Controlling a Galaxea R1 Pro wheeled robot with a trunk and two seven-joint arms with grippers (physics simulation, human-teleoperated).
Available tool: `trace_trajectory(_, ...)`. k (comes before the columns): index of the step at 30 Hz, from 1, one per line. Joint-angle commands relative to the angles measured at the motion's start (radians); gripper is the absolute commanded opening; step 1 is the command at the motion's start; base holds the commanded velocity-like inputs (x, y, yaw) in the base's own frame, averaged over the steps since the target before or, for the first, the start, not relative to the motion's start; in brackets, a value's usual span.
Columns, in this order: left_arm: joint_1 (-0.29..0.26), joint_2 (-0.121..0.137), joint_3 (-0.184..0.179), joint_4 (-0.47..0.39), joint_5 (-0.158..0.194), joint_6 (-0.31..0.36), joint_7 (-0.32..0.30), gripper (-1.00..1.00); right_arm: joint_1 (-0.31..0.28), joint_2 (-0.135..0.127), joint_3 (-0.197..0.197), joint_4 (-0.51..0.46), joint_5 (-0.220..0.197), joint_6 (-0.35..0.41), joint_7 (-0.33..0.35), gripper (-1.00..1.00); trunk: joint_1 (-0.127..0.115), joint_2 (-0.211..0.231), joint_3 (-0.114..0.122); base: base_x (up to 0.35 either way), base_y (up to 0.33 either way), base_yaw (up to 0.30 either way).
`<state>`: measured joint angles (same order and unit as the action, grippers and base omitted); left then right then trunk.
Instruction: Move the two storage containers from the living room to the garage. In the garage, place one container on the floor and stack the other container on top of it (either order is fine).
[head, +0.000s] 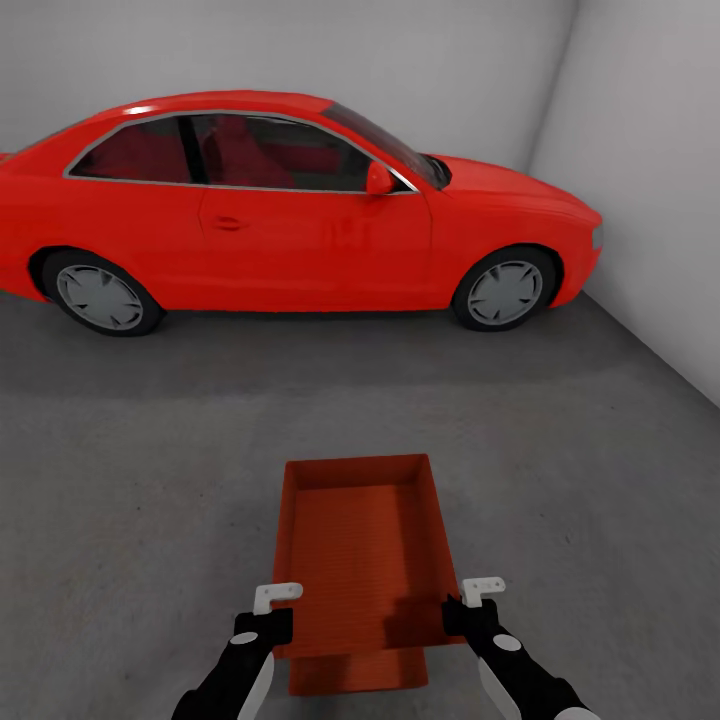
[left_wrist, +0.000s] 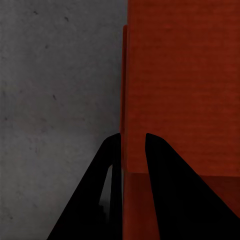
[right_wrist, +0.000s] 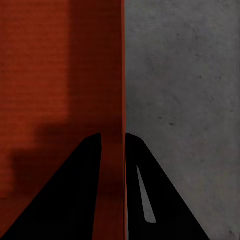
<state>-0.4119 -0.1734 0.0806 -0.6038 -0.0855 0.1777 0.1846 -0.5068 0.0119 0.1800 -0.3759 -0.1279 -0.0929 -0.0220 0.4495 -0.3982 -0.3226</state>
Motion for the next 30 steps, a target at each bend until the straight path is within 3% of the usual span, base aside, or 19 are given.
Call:
trace_trajectory(1, -0.001, -0.001, 0.004, -0.014, -0.011, 0.006, 0.001, -1.0, -0.001, -0.004, 0.017, 0.003, -0.017, -0.004, 0.007, -1.0, 0.0, -0.002, -0.002, 0.0, 0.0, 0.0)
trace_trajectory(30, -0.001, -0.001, 0.004, -0.014, -0.011, 0.006, 0.001, -1.0, -0.001, -0.004, 0.018, 0.003, -0.018, -0.003, 0.007, -1.0, 0.0, -0.002, -0.004, 0.0, 0.0, 0.0)
